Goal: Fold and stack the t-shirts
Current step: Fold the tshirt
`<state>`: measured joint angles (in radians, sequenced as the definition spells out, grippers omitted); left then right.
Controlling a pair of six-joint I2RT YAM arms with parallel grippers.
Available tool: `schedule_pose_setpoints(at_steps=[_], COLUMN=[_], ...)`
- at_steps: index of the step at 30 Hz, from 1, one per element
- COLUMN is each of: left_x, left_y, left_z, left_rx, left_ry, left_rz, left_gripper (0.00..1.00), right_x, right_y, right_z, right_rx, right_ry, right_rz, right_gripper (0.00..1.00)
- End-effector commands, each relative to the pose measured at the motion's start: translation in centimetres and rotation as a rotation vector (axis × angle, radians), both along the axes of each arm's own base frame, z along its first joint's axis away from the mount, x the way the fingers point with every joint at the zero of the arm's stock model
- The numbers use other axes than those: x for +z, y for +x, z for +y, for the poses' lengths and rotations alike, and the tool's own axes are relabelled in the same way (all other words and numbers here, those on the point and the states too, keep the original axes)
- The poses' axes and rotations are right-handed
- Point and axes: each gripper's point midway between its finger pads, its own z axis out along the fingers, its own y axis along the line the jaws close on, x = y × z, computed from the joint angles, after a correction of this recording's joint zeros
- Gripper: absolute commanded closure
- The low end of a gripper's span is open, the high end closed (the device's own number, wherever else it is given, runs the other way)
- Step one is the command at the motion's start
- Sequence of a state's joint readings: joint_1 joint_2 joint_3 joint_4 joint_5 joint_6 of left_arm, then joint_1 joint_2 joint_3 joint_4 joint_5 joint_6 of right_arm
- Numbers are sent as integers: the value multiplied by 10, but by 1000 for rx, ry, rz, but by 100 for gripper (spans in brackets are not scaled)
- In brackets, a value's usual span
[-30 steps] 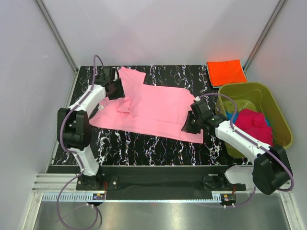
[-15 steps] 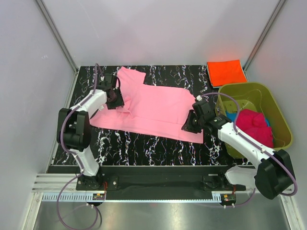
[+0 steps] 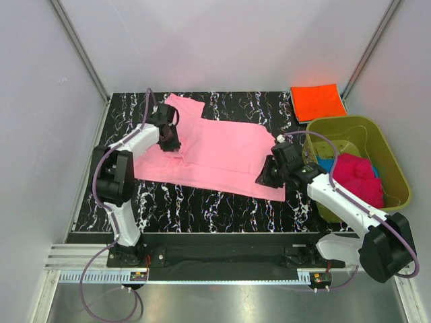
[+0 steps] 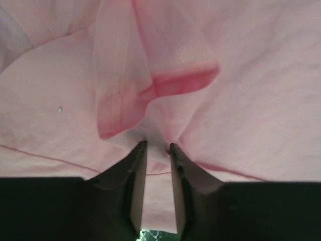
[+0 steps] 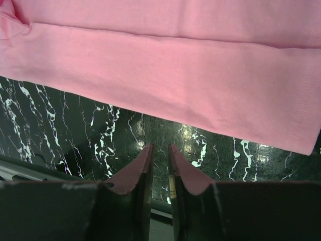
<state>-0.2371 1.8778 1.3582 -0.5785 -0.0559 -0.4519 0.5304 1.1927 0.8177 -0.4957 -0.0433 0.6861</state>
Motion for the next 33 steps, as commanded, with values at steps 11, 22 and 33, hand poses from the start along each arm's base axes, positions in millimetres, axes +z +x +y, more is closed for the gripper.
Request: schedule_pose_setpoints(at_steps=[11, 22, 33], left_x=[61, 79, 33], left_y=[42, 30, 1], left_z=[-95, 26, 140], left_rx=[-337, 56, 376], left_ry=[-47, -20, -128], left_rz=[-230, -203, -93], left_gripper=[100, 86, 91], right_x=[9, 47, 79], right_y=[1, 64, 155], right_z=[0, 49, 197], right_rx=[-2, 87, 299], right_ry=[14, 25, 10], right_rz=[-37, -135, -317], right_gripper=[75, 67, 56])
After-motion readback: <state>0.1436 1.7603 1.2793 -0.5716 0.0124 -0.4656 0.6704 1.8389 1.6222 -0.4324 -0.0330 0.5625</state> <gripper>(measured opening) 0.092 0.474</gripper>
